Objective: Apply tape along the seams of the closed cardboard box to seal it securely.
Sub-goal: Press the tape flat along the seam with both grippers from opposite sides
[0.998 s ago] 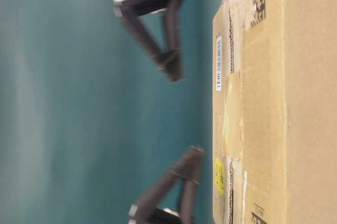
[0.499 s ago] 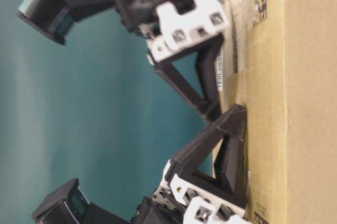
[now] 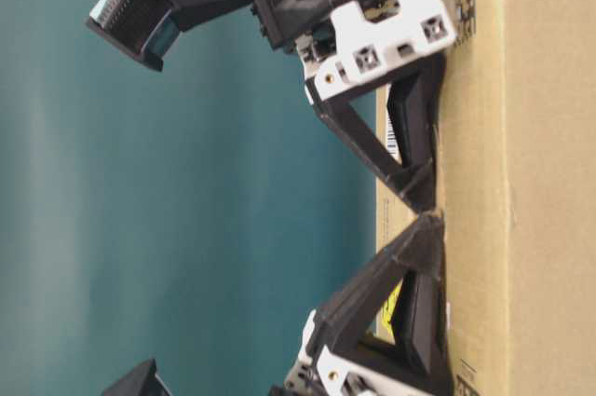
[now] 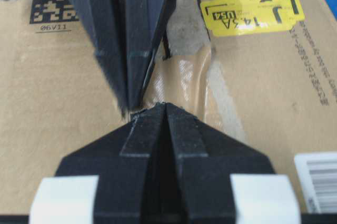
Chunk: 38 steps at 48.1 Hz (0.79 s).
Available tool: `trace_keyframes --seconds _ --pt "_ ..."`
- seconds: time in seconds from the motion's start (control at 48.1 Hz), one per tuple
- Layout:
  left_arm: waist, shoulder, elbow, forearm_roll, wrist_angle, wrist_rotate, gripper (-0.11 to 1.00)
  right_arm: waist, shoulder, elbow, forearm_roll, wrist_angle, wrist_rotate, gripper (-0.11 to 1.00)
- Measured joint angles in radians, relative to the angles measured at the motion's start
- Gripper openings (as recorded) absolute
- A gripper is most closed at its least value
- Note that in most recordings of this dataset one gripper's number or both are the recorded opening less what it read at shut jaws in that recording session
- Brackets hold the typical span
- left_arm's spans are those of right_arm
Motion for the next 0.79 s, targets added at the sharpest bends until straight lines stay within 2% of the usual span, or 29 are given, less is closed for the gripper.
trace_keyframes --seconds 0.333,0.644,0.79 --pt "-0.002 -0.054 0.08 -0.006 -0.005 -0.023 0.0 0.046 -0.075 0.101 0.069 -0.002 0.002 0.0" --pt "-0.002 -0.074 0.084 -0.006 0.002 -0.025 0.0 0.055 -0.112 0.124 0.075 -0.002 -0.014 0.0" --pt "0.0 -0.117 0.063 -0.006 0.066 -0.026 0.0 0.058 -0.181 0.117 0.075 0.02 -0.043 0.0"
